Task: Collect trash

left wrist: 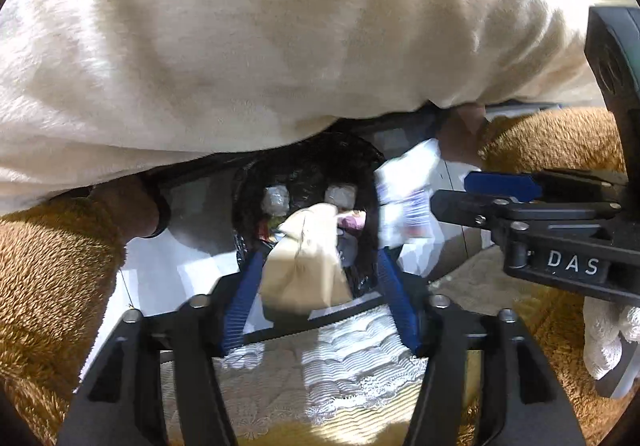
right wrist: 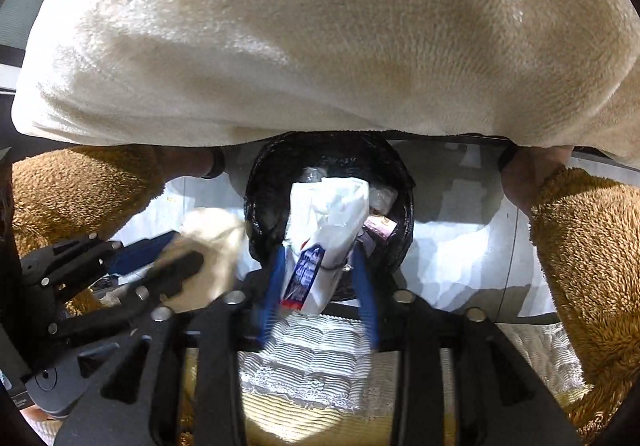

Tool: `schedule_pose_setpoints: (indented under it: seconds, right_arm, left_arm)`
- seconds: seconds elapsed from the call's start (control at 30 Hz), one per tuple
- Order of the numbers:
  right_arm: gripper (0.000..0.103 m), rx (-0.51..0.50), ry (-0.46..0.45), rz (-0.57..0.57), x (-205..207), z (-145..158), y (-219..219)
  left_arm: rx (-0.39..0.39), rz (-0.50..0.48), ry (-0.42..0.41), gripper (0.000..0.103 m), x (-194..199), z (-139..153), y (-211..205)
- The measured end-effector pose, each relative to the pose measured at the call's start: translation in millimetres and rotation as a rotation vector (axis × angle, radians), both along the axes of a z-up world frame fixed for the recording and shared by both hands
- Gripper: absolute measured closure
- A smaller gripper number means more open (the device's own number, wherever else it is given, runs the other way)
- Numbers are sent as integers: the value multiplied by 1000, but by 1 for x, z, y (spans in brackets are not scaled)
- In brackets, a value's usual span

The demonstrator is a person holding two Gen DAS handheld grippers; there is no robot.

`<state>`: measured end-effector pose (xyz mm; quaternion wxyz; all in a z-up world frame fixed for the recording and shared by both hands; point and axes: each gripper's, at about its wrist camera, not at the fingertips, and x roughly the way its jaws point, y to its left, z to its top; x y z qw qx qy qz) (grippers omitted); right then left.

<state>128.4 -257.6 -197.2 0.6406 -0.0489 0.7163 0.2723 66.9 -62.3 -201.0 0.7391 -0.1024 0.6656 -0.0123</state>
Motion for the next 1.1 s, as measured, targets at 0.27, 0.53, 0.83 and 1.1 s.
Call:
schedule_pose_setpoints:
  seconds: [0.27,0.53,0.83,1.1]
  right_arm:
    - [59,18,-19,-13,2,9,-4]
    - [59,95,-100,-36,-9,33,-11]
    - [52,152,-285,2,-31,76,-13]
    - [48,263,-470,15,-50,130,-30]
  left_arm:
    - [4,-2,-18,44,-4,5,-1]
    - [9,-14,-129,44,-20,31,-2]
    - [28,-19,-279,44,-37,66,-5]
    - [25,-1,-442,44,-52,109,1]
